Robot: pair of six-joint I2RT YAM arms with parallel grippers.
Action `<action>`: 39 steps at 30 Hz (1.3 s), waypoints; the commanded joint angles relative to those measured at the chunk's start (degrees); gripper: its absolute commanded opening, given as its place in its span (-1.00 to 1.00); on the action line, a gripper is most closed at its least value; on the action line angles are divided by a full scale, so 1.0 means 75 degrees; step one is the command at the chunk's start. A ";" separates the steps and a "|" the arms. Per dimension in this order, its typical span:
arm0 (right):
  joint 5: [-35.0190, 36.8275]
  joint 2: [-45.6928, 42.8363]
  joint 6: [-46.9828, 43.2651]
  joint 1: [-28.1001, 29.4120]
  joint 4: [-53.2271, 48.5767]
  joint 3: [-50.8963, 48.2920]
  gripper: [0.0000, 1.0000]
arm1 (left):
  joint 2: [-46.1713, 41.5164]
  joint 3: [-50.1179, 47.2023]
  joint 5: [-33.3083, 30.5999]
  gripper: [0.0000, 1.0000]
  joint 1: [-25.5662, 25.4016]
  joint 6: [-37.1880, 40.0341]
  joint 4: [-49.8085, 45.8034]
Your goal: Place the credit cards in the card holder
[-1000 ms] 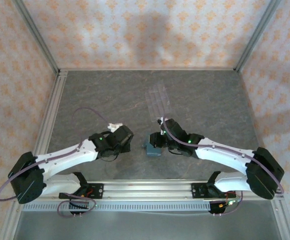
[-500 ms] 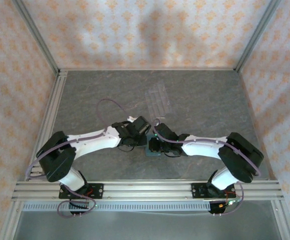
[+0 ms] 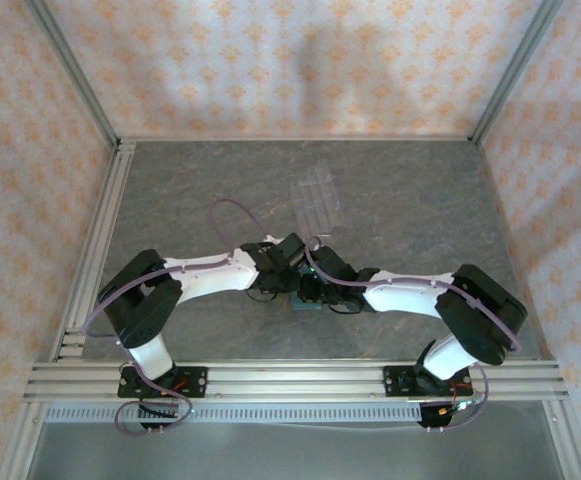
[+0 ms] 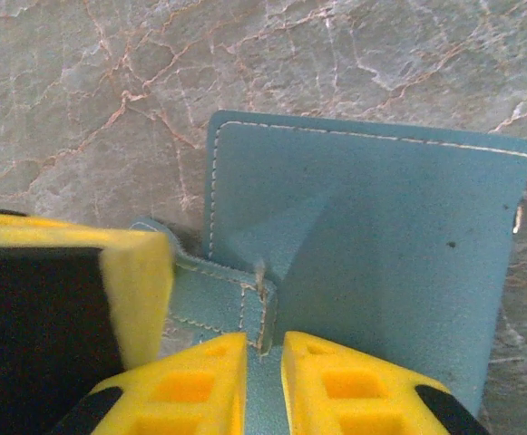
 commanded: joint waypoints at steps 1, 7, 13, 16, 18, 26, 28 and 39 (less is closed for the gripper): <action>0.0167 -0.0009 -0.0087 0.0011 -0.0405 -0.0103 -0.62 | 0.0206 -0.0396 -0.0184 -0.74 0.0039 -0.0280 0.0268; 0.0037 0.0075 -0.0125 -0.0025 -0.0389 -0.0058 -0.61 | 0.0199 -0.0773 -0.0098 -0.75 0.0183 -0.0346 0.0475; -0.0134 -0.0405 -0.0170 -0.0116 -0.0471 -0.0021 -0.39 | 0.0266 -0.0908 -0.0045 -0.76 0.0249 -0.0349 0.0529; -0.0271 -0.0996 -0.0204 -0.0339 -0.0636 -0.0055 -0.24 | 0.0235 -0.0992 -0.0078 -0.76 0.0242 -0.0322 0.0523; -0.0393 -0.1402 -0.0192 -0.0587 -0.0702 -0.0149 -0.13 | 0.0235 -0.1039 -0.0092 -0.76 0.0249 -0.0325 0.0507; -0.0657 -0.1664 -0.0223 -0.1114 -0.0640 -0.0575 0.29 | 0.0391 -0.1335 -0.0071 -0.76 0.0243 -0.0377 0.0789; -0.0819 -0.1438 -0.0121 -0.1148 -0.0376 -0.0682 0.32 | 0.0474 -0.1354 -0.0070 -0.77 0.0247 -0.0387 0.0832; -0.0904 -0.0495 -0.0016 -0.1173 0.0479 -0.0865 0.34 | 0.0640 -0.1685 -0.0099 -0.79 0.0227 -0.0450 0.1172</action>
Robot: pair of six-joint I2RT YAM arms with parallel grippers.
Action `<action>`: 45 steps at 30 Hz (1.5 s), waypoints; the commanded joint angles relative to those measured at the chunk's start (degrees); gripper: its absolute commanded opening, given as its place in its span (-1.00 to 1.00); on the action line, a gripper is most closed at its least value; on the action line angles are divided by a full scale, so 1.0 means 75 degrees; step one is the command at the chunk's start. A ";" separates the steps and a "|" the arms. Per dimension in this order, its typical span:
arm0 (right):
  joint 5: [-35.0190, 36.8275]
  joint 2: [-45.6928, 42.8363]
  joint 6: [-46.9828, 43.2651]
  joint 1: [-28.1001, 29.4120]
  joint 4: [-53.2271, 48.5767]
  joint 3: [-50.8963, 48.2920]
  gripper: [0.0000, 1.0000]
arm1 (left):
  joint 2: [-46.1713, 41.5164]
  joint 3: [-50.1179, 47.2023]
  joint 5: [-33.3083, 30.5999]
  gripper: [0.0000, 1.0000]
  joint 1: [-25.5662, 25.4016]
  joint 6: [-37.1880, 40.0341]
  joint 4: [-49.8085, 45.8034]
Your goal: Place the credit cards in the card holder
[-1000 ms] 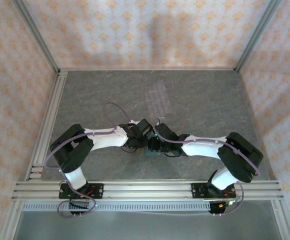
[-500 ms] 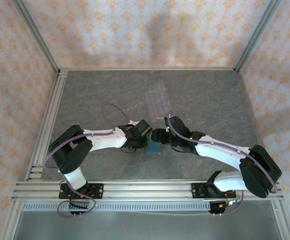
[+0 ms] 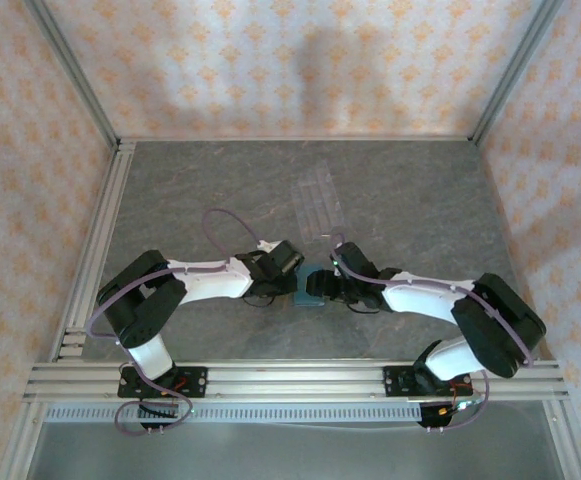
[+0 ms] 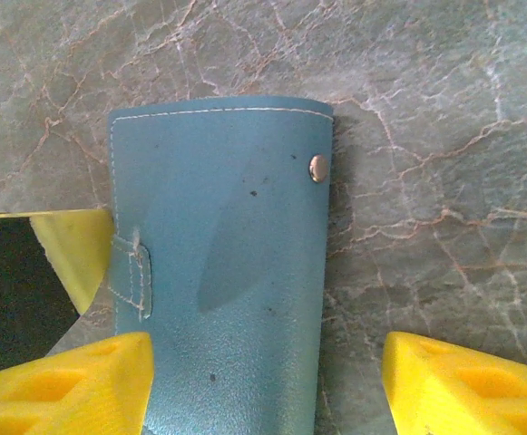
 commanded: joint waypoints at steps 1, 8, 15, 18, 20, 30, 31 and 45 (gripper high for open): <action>-0.0164 0.0316 0.0100 -0.0034 0.0657 -0.0076 0.33 | 0.0721 -0.0597 -0.0053 -0.79 0.0085 -0.0125 -0.0558; -0.0965 0.0664 0.0420 -0.0033 0.1708 -0.0005 0.25 | 0.0822 -0.0707 -0.0020 -0.80 0.0068 -0.0142 -0.0380; -0.1373 0.0633 0.0767 -0.0034 0.2569 -0.0020 0.24 | 0.0871 -0.0745 -0.0067 -0.80 0.0009 -0.0131 -0.0385; -0.1551 0.0671 0.0855 -0.0034 0.2771 0.0047 0.24 | 0.0929 -0.0728 -0.0079 -0.80 -0.0039 -0.0142 -0.0365; -0.1577 0.0653 0.0907 -0.0034 0.2876 0.0055 0.24 | 0.0977 -0.0706 -0.0079 -0.80 -0.0082 -0.0142 -0.0364; -0.1437 -0.0024 0.0986 -0.0127 0.2870 -0.0163 0.16 | 0.1131 -0.0657 -0.0096 -0.82 -0.0155 -0.0142 -0.0353; -0.1437 -0.0032 0.0971 -0.0139 0.2835 -0.0169 0.15 | 0.1131 -0.0656 -0.0088 -0.82 -0.0155 -0.0139 -0.0351; -0.1369 0.0324 0.0886 -0.0138 0.2665 -0.0053 -0.44 | 0.0737 -0.0643 -0.0095 -0.82 -0.0165 -0.0003 -0.0583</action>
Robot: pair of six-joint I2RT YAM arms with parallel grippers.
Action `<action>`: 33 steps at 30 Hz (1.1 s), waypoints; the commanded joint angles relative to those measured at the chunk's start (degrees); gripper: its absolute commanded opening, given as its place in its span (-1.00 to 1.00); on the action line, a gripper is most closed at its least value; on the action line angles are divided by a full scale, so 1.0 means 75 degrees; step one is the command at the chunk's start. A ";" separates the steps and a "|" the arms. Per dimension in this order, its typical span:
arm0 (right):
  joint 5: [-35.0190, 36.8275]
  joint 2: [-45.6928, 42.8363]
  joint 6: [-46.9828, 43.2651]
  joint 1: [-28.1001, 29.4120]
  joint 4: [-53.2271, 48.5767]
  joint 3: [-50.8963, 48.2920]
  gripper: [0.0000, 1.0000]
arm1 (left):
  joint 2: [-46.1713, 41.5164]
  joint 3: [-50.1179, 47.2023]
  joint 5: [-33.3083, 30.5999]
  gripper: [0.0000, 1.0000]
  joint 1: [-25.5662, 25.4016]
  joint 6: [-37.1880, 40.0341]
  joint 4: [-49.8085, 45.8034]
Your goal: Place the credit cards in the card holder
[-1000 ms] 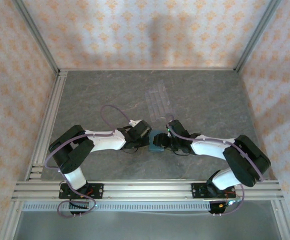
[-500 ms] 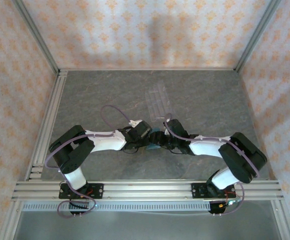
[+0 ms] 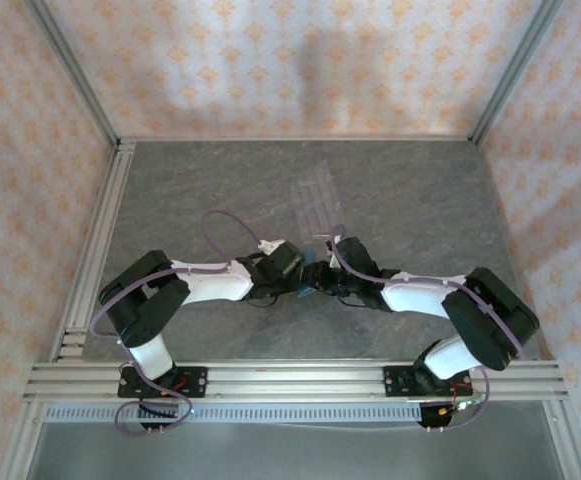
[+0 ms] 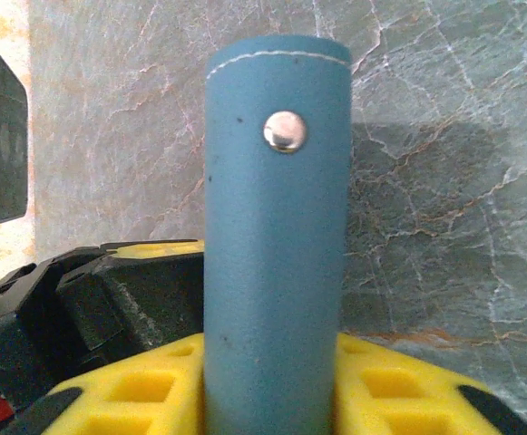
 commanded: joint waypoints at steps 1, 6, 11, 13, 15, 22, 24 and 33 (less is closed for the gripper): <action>-0.0076 -0.0049 -0.0098 0.0056 0.0207 0.0229 -0.51 | 0.0603 -0.0459 0.0106 -0.82 -0.0088 0.0167 -0.1317; 0.0618 -0.0676 -0.0504 0.0056 -0.1106 0.0333 -0.94 | 0.0184 -0.0361 -0.0035 -0.82 0.0022 0.0469 -0.1782; 0.2059 -0.1890 -0.1103 0.0164 -0.3102 0.0467 -1.00 | -0.0906 -0.0523 0.0213 -0.76 0.0518 0.0835 -0.2143; 0.2761 -0.2364 -0.1356 0.0252 -0.3906 0.0606 -1.00 | -0.1388 -0.0517 0.0073 -0.69 0.0648 0.0944 -0.2486; 0.3827 -0.2705 -0.1578 0.0479 -0.5013 0.0912 -1.00 | -0.1821 -0.0502 -0.0133 -0.62 0.0723 0.1018 -0.2839; 0.6824 -0.2911 -0.1769 0.1457 -0.7244 0.1876 -1.00 | -0.2650 -0.0676 -0.0470 -0.51 0.0955 0.1003 -0.3387; 0.7645 -0.2531 -0.1695 0.1750 -0.7800 0.2192 -1.00 | -0.2697 -0.0712 -0.0466 -0.51 0.0984 0.0967 -0.3413; 0.8559 -0.0238 -0.1297 0.2795 -0.8378 0.3157 -1.00 | -0.2930 -0.0755 -0.0538 -0.49 0.1046 0.0887 -0.3617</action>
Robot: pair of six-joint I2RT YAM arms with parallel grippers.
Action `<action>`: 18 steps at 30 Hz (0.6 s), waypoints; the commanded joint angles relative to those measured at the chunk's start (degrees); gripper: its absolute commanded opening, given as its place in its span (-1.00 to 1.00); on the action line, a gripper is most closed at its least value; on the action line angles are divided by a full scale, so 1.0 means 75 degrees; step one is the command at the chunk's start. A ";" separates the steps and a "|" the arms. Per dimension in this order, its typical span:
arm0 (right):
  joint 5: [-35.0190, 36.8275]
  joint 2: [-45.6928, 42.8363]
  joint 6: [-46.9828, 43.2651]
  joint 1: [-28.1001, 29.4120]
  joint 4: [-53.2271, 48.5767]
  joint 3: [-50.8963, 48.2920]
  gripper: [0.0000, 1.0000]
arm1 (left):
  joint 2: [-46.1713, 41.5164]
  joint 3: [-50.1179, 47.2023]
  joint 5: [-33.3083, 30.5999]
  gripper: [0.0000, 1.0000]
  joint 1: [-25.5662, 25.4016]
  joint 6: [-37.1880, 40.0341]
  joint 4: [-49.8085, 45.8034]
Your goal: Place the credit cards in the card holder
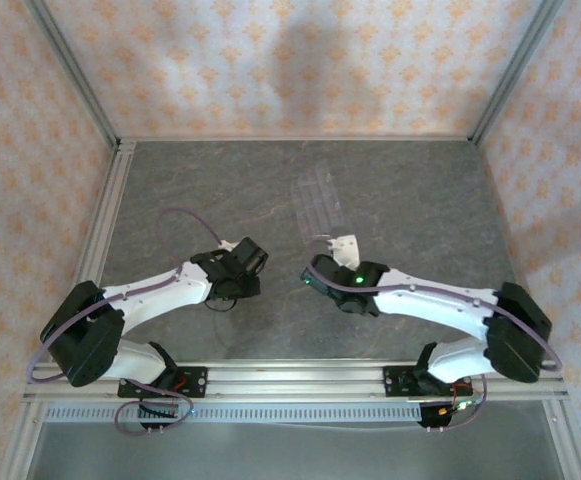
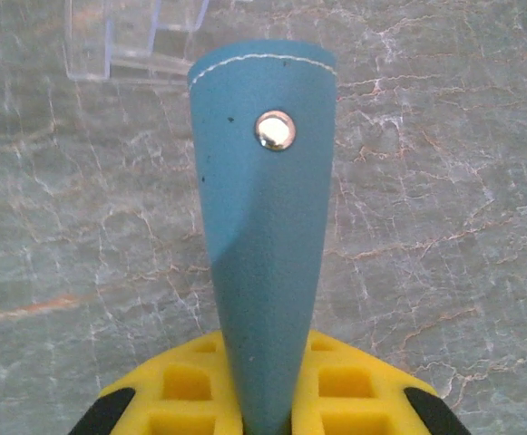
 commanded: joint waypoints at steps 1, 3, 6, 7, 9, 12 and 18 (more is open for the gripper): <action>0.0718 0.0598 0.0172 0.0300 -0.0401 0.0438 -0.99 | -0.0305 -0.0067 -0.0361 -0.49 0.0096 0.0023 -0.0428; 0.0466 0.1099 0.0143 0.0477 -0.0152 0.0618 -0.84 | -0.0451 -0.0069 -0.0402 -0.48 0.0144 0.0013 -0.0559; -0.0364 0.1679 -0.0077 0.0628 0.0505 0.0815 -0.57 | -0.0647 -0.0088 -0.0466 -0.47 0.0221 -0.0013 -0.0677; -0.0744 0.1778 -0.0170 0.0623 0.0801 0.0827 -0.48 | -0.0705 -0.0099 -0.0465 -0.47 0.0245 -0.0013 -0.0687; -0.1328 0.1919 -0.0319 0.0629 0.1304 0.0848 -0.31 | -0.0793 -0.0117 -0.0473 -0.47 0.0272 -0.0011 -0.0754; -0.2005 0.1875 -0.0588 0.0629 0.1680 0.0914 -0.12 | -0.0847 -0.0146 -0.0491 -0.46 0.0275 -0.0001 -0.0806; -0.3368 0.0654 -0.0831 0.0360 0.2497 0.0348 0.14 | -0.0825 -0.0210 -0.0305 -0.45 0.0267 0.0157 -0.0604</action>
